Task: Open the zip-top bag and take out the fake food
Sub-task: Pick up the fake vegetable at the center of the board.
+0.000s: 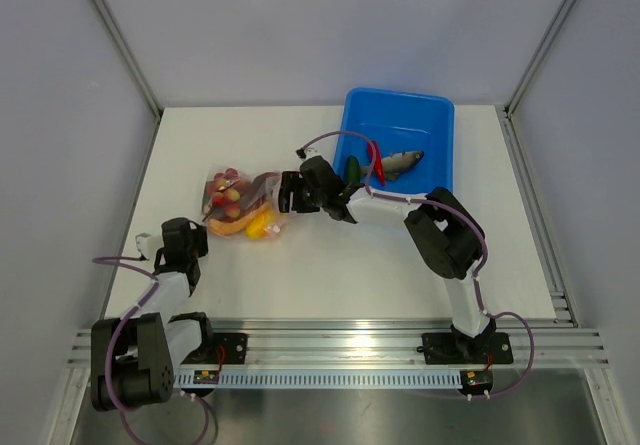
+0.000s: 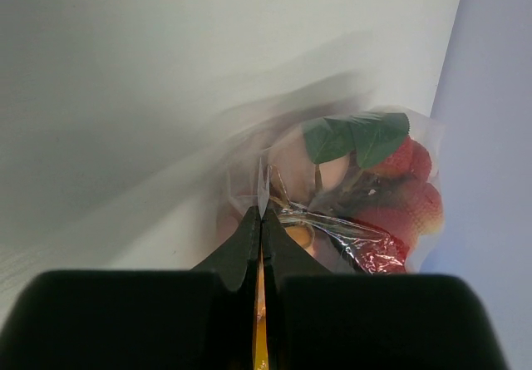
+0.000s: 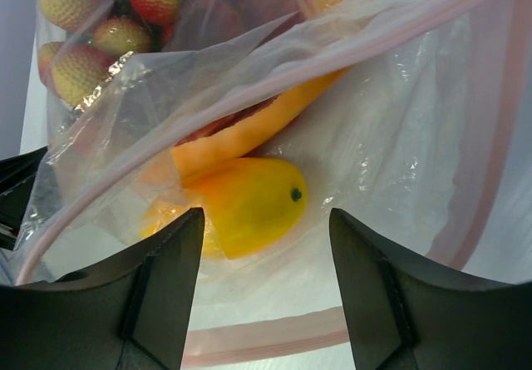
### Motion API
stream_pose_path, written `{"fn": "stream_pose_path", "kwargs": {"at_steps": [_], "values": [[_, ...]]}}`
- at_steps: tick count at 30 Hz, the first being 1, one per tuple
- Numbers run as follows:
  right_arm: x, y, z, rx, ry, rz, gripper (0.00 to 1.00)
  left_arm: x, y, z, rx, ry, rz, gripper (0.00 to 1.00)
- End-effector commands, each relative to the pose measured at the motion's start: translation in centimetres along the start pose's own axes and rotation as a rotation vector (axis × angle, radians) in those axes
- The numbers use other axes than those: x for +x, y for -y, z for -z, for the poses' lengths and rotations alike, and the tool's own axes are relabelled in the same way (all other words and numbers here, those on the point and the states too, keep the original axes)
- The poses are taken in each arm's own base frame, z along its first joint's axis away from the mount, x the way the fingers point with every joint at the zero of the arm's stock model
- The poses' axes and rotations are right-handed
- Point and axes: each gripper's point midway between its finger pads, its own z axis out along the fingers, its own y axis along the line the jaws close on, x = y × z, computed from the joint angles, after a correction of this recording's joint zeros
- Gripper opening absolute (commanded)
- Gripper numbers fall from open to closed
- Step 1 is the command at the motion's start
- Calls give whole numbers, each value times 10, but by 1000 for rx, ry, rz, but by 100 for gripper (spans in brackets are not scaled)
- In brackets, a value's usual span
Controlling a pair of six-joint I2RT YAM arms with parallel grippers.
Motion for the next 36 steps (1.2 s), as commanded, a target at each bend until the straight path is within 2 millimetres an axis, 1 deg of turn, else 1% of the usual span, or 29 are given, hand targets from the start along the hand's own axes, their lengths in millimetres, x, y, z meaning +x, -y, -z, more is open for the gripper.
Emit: {"fn": "stream_pose_path", "kwargs": {"at_steps": [1,2,3,6,8,9,11,17,21,24,25,26,27,29,30,33,36], "values": [[-23,-9,16,29,73,49,69,-1,8,2,9,-2,11,0],[-26,-8,17,38,81,49,69,-2,8,3,9,1,11,0],[-30,-2,16,70,102,59,68,-2,7,4,7,2,11,0],[-36,6,13,114,132,69,66,-2,8,4,12,4,13,0],[-38,10,8,130,146,67,64,-3,8,4,10,5,14,0],[-39,10,6,129,152,65,64,-2,9,4,13,3,14,0],[-41,4,1,89,169,69,63,-2,9,5,13,3,14,0],[-44,1,-6,55,205,71,64,-2,9,4,12,0,12,0],[-39,-11,-11,-26,188,68,65,-1,9,4,15,-1,10,0],[-28,-19,-19,-80,139,58,65,0,10,4,17,-4,9,0],[-29,-23,-20,-100,133,57,65,0,9,4,16,-5,8,0],[-25,-28,-21,-123,111,63,65,0,9,5,18,-3,8,0],[-19,-24,-26,-121,89,62,65,0,10,5,19,-4,10,0],[-16,-32,-28,-155,60,62,64,0,9,5,19,-6,7,0],[-12,-30,-31,-157,47,58,64,1,10,5,21,-7,8,0],[-9,-37,-28,-192,23,61,65,1,11,5,23,-7,8,0],[-3,-38,-23,-193,-20,77,68,1,10,5,20,-8,9,0]]}}
